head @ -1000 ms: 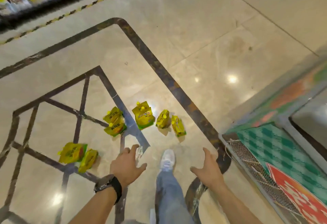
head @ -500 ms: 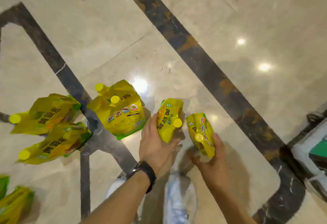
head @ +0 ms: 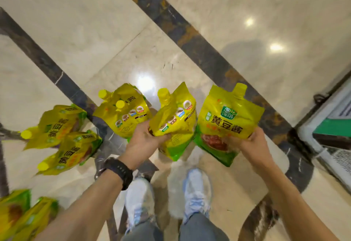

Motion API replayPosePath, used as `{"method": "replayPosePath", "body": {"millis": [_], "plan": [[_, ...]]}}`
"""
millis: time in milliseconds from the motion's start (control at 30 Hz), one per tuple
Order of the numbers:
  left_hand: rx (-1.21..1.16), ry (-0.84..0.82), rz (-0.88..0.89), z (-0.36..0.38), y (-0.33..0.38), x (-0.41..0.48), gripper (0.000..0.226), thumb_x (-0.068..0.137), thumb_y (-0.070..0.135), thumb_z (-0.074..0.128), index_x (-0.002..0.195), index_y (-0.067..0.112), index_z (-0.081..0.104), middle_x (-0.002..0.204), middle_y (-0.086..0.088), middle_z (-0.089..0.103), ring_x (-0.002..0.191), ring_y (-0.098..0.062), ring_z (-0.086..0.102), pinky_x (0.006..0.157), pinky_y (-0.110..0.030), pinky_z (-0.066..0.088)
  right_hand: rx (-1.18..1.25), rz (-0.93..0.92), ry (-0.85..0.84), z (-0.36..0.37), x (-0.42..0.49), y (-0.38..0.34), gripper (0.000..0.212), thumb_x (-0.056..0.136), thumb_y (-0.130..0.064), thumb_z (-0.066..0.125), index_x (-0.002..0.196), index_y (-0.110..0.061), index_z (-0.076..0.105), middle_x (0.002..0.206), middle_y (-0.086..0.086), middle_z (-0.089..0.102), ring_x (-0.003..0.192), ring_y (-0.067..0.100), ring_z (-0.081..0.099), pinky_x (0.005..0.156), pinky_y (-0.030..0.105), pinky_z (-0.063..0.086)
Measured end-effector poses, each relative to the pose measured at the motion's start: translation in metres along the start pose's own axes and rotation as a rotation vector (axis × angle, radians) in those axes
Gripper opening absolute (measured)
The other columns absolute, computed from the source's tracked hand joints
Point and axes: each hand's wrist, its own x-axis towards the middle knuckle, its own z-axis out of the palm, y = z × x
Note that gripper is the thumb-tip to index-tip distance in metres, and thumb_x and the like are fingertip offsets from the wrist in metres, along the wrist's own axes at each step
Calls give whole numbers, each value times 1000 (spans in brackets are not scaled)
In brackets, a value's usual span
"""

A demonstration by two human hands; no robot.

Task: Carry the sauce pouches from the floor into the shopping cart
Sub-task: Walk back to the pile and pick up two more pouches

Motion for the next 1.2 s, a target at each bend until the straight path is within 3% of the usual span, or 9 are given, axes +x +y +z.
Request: {"method": "replayPosePath", "body": {"millis": [133, 233, 333, 433, 533, 800, 933, 1067, 1200], "plan": [[-88, -238, -73, -67, 83, -92, 59, 66, 15, 89, 121, 12, 67, 115, 4, 75, 105, -13, 72, 89, -28, 58, 17, 63, -284, -72, -84, -88, 44, 57, 4, 84, 89, -24, 75, 86, -9, 78, 78, 4, 72, 63, 20, 56], [-138, -467, -161, -101, 159, -160, 84, 44, 43, 97, 119, 19, 68, 119, -1, 74, 110, -20, 70, 92, -36, 58, 91, 97, -383, -110, -152, -158, 48, 58, 10, 81, 85, -30, 78, 91, -5, 78, 84, 9, 73, 74, 26, 60], [-247, -525, -191, -117, 232, -220, 91, 31, 40, 101, 112, 14, 70, 112, -2, 76, 103, -17, 73, 79, -25, 60, 244, 133, -425, -126, -217, -225, 49, 53, 7, 77, 92, -22, 76, 91, -1, 78, 83, 13, 73, 69, 25, 59], [-386, -538, -173, -126, 291, -274, 74, 31, 33, 100, 99, 15, 80, 108, -5, 77, 99, -19, 74, 78, -28, 60, 418, 121, -341, -126, -279, -279, 80, 39, -17, 95, 111, -17, 62, 99, 5, 77, 90, 21, 74, 70, 29, 59], [-424, -461, -136, -137, 343, -321, 80, 41, 27, 93, 116, 9, 72, 124, -15, 70, 113, -32, 67, 100, -48, 53, 606, 126, -185, -125, -339, -322, 106, 25, -28, 101, 120, -9, 59, 105, 14, 75, 92, 28, 73, 74, 38, 61], [-498, -477, 56, -148, 415, -446, 88, 29, 33, 102, 109, 14, 72, 113, -18, 74, 94, -31, 75, 70, -39, 62, 703, 8, 15, -153, -478, -405, 104, 28, -30, 100, 122, -11, 61, 112, 18, 72, 99, 38, 70, 93, 55, 52], [-491, -629, 17, -144, 436, -484, 49, 51, 6, 89, 99, 10, 79, 112, -23, 73, 89, -37, 75, 69, -47, 63, 751, -23, 77, -181, -533, -407, 105, 35, -27, 99, 129, -11, 56, 117, 20, 70, 104, 42, 68, 94, 60, 50], [-359, -744, -2, -98, 465, -514, 80, 31, 20, 100, 107, 8, 76, 120, -27, 69, 95, -42, 72, 83, -57, 57, 853, -32, 177, -214, -585, -386, 105, 37, -27, 98, 131, -14, 52, 116, 19, 70, 103, 42, 68, 91, 59, 52], [-231, -840, -53, -26, 479, -547, 93, 29, 18, 100, 116, 3, 71, 116, -28, 70, 91, -43, 73, 75, -55, 61, 953, -99, 256, -252, -650, -341, 105, 29, -29, 100, 124, -12, 59, 113, 18, 72, 99, 37, 71, 75, 44, 60]]}}
